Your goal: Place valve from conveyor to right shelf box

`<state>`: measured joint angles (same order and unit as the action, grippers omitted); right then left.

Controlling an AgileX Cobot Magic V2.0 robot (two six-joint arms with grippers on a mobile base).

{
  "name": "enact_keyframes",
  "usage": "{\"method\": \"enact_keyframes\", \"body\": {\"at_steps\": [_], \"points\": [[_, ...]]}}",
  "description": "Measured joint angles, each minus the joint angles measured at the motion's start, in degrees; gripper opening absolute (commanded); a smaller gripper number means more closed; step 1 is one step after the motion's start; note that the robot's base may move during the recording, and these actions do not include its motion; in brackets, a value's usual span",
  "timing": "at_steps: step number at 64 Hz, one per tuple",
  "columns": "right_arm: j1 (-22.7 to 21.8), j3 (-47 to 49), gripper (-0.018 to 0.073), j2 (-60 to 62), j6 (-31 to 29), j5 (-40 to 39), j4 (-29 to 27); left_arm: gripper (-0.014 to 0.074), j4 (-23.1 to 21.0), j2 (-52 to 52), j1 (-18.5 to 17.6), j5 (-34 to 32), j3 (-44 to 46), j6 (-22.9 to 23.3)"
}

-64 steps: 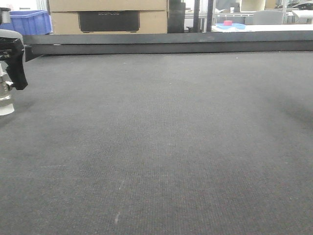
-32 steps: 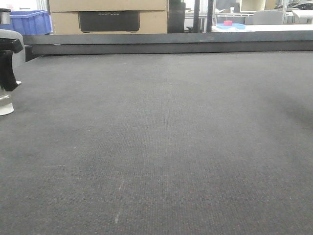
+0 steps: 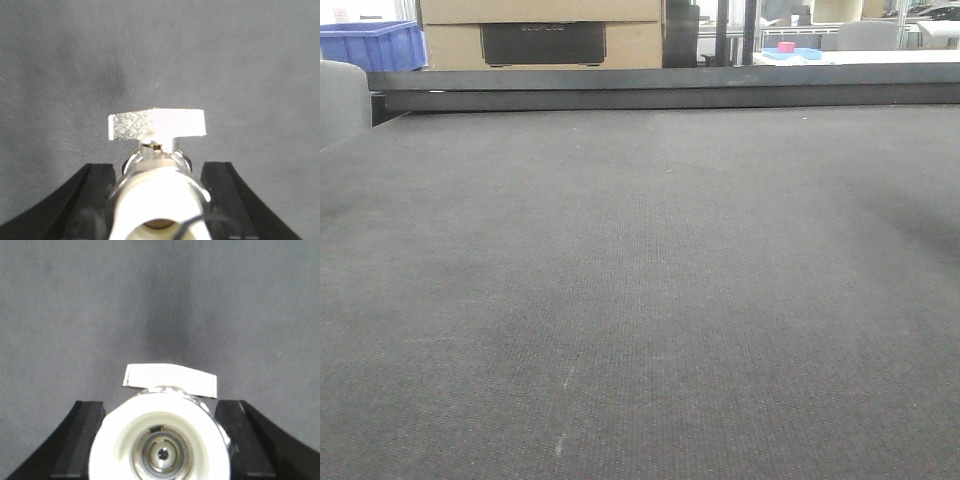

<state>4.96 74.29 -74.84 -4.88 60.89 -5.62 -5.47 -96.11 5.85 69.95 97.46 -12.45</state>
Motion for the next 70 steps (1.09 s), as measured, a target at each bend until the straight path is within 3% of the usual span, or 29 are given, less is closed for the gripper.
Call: {"method": "enact_keyframes", "body": {"at_steps": [34, 70], "points": [[0.0, 17.4, -0.0153, 0.8, 0.0, 3.9, -0.2, -0.0111, -0.1, 19.8, -0.7, 1.5, 0.0, 4.6], [0.0, 19.9, -0.0153, 2.0, 0.0, 4.2, -0.3, -0.0111, -0.1, 21.9, -0.7, 1.7, 0.0, 4.8]]}}
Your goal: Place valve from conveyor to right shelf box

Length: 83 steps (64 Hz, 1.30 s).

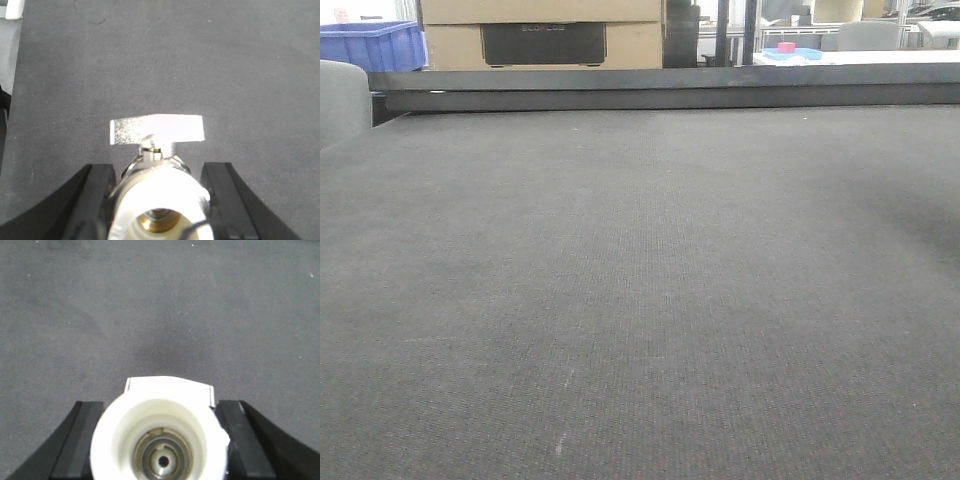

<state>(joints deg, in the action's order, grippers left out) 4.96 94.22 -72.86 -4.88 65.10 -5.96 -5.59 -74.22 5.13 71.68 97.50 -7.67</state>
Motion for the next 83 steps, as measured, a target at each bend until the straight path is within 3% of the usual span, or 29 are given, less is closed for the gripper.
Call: {"method": "enact_keyframes", "body": {"at_steps": [31, 83], "points": [[0.0, 0.0, -0.0153, 0.0, 0.0, 0.0, 0.0, -0.0111, 0.0, 0.0, 0.0, -2.0, 0.0, 0.0], [0.0, 0.0, -0.0153, 0.0, 0.0, 0.0, -0.1, -0.0111, 0.0, -0.1, 0.0, -18.9, 0.0, 0.1]]}}
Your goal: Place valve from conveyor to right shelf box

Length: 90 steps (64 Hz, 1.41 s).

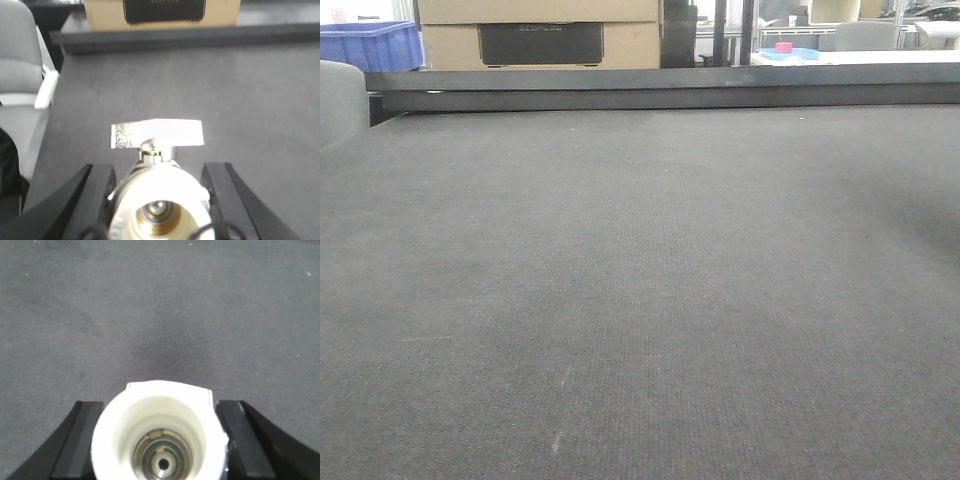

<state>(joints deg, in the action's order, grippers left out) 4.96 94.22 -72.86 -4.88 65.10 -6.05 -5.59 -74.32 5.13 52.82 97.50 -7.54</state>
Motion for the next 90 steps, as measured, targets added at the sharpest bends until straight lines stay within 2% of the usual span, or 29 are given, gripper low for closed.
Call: {"method": "enact_keyframes", "body": {"at_steps": [23, 62, 90], "points": [[0.0, 0.0, -0.0153, 0.0, 0.0, 0.0, 0.0, -0.0111, 0.0, 0.0, 0.0, -5.8, 0.0, 0.0], [0.0, 0.0, -0.0153, 0.0, 0.0, -6.2, -0.4, -0.0111, 0.3, 0.0, 0.0, -6.1, 0.0, 0.0], [0.0, 0.0, -0.0153, 0.0, 0.0, -7.7, -0.4, -0.0111, 0.3, 0.0, 0.0, -6.1, 0.0, 0.0]]}}
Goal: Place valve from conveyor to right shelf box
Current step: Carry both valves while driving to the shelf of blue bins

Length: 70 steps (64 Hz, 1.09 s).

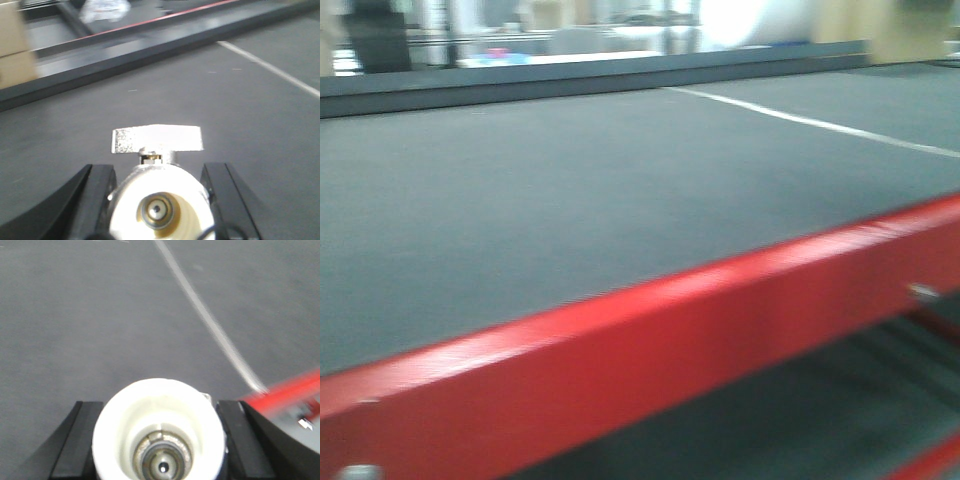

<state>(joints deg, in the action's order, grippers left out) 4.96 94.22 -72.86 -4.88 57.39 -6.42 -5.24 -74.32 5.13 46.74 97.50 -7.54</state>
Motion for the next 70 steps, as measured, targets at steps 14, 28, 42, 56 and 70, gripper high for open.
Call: {"method": "enact_keyframes", "body": {"at_steps": [14, 28, 42, 56, 70], "points": [[0.0, 0.0, -0.0153, 0.0, 0.0, 0.0, 0.2, -0.0111, 0.0, 0.0, 0.0, 0.0, 0.0, 0.0], [0.0, 0.0, -0.0153, 0.0, 0.0, 0.0, 0.2, -0.0111, -0.1, 0.0, 0.0, 0.0, 0.0, 0.0], [0.0, 0.0, -0.0153, 0.0, 0.0, 0.0, 0.2, -0.0111, -0.1, 0.0, 0.0, 0.0, 0.0, 0.0], [0.0, 0.0, -0.0153, 0.0, 0.0, 0.0, 0.2, -0.0111, -0.1, 0.0, 0.0, 0.0, 0.0, 0.0], [0.0, 0.0, -0.0153, 0.0, 0.0, 0.0, 0.2, -0.0111, -0.2, 0.0, 0.0, 0.0, 0.0, 0.0]]}}
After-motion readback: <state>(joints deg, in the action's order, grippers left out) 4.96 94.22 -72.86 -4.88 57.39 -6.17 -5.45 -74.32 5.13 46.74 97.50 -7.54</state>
